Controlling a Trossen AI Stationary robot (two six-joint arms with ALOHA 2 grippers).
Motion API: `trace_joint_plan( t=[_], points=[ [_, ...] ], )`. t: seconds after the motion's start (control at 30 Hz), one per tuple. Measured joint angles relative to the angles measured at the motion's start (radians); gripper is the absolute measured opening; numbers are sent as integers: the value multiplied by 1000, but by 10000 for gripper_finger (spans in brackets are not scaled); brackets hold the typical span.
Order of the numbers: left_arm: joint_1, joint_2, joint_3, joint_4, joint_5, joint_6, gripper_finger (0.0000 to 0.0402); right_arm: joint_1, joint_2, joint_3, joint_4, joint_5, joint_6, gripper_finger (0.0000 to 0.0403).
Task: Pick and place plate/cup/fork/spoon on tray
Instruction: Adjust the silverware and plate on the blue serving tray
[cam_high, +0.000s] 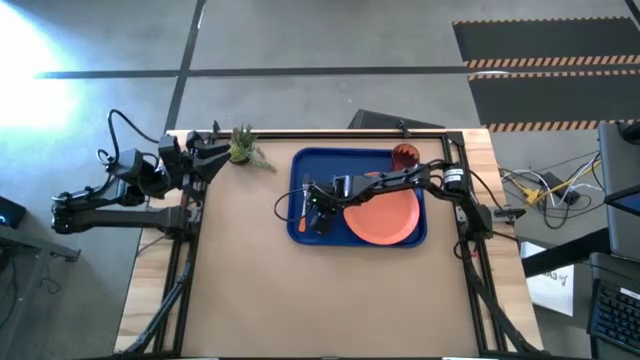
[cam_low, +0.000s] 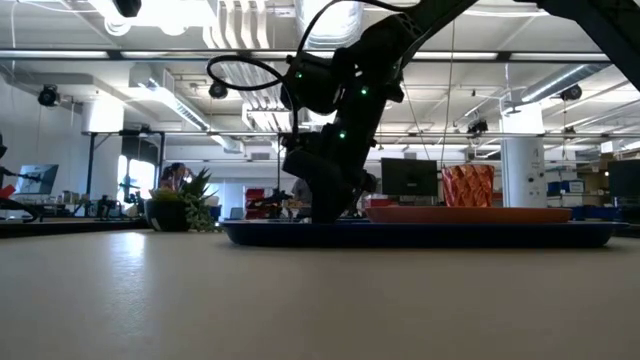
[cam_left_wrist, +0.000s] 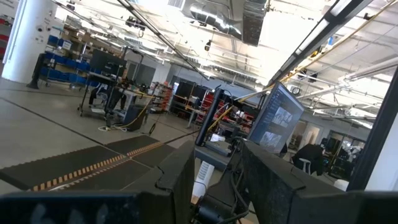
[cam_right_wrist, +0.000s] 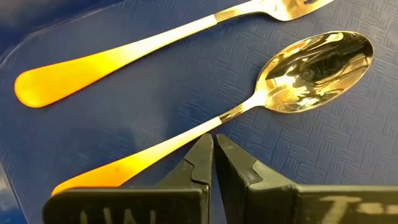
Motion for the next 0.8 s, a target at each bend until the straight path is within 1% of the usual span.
trace_joint_plan(
  t=[0.1,0.33,0.5,0.63,0.73,0.8],
  points=[
    [0,0,0,0,0,0,116,1,-1,-1,10,0,1,8],
    [0,0,0,0,0,0,116,1,0,-2,106,-6,10,8],
    [0,0,0,-5,0,-3,116,1,0,-2,69,-5,-1,8],
    [0,0,0,-43,0,-5,116,2,-6,-2,42,-2,-7,8],
    [0,3,0,-54,0,-6,116,2,-40,0,-1,6,-7,8],
    [0,7,0,-53,0,-6,116,2,-79,1,-35,41,-8,8]
  ],
)
